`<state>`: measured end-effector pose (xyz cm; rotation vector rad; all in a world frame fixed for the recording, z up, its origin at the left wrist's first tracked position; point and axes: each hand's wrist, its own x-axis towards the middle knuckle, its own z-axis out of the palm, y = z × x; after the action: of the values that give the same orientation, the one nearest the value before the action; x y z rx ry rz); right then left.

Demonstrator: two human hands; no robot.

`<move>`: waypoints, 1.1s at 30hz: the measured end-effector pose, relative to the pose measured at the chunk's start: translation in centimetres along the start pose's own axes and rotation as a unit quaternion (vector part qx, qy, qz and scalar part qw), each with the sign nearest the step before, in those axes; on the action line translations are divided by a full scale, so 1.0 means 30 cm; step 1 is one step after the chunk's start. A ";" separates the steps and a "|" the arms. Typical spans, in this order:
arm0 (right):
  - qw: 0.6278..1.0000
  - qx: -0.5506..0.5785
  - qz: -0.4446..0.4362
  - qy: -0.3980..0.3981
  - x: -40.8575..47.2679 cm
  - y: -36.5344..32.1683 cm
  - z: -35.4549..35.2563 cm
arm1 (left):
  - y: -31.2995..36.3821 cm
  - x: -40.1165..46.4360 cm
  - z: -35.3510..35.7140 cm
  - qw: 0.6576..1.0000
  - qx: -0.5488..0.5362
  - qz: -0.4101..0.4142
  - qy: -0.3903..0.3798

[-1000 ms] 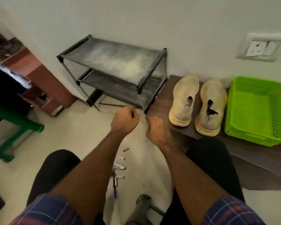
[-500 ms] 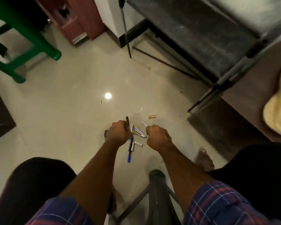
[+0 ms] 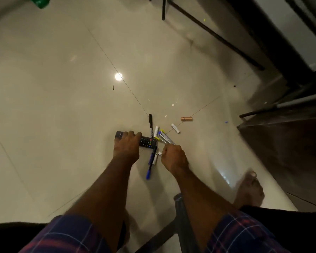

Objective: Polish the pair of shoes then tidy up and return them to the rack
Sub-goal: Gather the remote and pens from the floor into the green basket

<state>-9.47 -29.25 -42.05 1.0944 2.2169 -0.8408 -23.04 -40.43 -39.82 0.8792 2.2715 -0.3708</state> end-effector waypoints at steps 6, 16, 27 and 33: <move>0.993 -0.068 -0.053 0.082 0.134 0.066 -0.016 | 0.010 0.087 0.090 0.999 0.044 0.013 0.029; 0.985 -0.138 -0.073 0.073 0.200 0.067 0.032 | -0.001 0.098 0.099 0.996 0.086 -0.017 0.021; 0.988 0.029 -0.001 0.154 -0.060 0.063 -0.341 | 0.178 -0.076 -0.313 0.979 -0.175 -0.056 0.093; 0.948 0.140 0.040 0.282 -0.431 0.122 -0.690 | 0.440 -0.374 -0.631 0.946 -0.263 0.082 0.170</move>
<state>-3.22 -19.02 -20.47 1.7281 2.5275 -0.9094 -17.00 -27.34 -18.59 0.8818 2.3986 0.4836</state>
